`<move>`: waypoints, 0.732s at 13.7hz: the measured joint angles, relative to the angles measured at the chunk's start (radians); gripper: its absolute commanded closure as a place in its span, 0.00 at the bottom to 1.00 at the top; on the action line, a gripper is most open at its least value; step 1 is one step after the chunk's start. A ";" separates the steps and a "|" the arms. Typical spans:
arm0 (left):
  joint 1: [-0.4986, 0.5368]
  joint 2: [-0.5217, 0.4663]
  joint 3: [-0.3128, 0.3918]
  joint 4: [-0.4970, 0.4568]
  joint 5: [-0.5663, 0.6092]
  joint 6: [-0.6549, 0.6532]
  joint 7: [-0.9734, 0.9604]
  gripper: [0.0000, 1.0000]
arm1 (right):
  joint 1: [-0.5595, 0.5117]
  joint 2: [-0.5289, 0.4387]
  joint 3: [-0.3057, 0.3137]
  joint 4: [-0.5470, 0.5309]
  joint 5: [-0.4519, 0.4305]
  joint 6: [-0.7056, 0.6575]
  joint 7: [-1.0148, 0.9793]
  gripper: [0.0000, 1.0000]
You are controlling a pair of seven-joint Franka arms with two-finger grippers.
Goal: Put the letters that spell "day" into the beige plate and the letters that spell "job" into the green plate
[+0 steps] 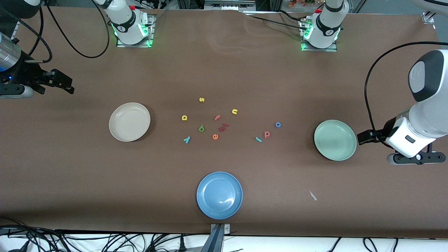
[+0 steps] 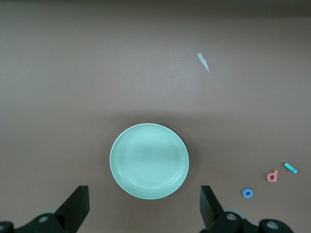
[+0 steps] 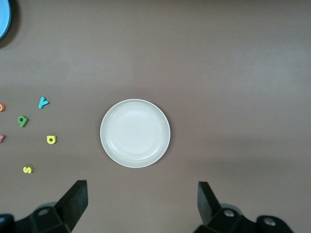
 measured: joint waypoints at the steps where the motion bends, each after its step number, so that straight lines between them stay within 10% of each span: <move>1: 0.000 0.000 0.000 0.000 0.000 0.000 0.000 0.00 | 0.000 0.000 0.000 0.000 0.000 0.000 0.000 0.00; 10: 0.002 0.000 0.000 0.000 -0.025 0.000 0.000 0.00 | 0.000 0.000 0.000 0.000 0.000 0.000 0.000 0.00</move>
